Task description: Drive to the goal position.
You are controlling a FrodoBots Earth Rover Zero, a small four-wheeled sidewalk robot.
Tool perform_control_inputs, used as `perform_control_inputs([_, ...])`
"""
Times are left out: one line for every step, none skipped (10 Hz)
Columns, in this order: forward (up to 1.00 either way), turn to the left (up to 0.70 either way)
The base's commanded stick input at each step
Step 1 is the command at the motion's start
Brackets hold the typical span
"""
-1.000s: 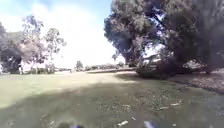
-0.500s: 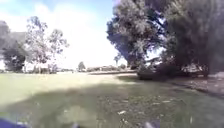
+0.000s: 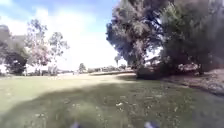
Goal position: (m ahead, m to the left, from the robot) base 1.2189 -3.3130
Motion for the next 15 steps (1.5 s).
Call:
perform_control_inputs([0.00,-0.70])
perform_control_inputs([0.00,-0.70])
perform_control_inputs([0.00,-0.70])
perform_control_inputs([0.00,-0.70])
perform_control_inputs([0.00,-0.70])
perform_control_inputs([0.00,-0.70])
perform_control_inputs([0.00,-0.70])
perform_control_inputs([0.00,-0.70])
perform_control_inputs([0.00,-0.70])
perform_control_inputs([0.00,-0.70])
perform_control_inputs([0.00,-0.70])
perform_control_inputs([0.00,-0.70])
perform_control_inputs([0.00,-0.70])
perform_control_inputs([0.00,-0.70])
perform_control_inputs([0.00,-0.70])
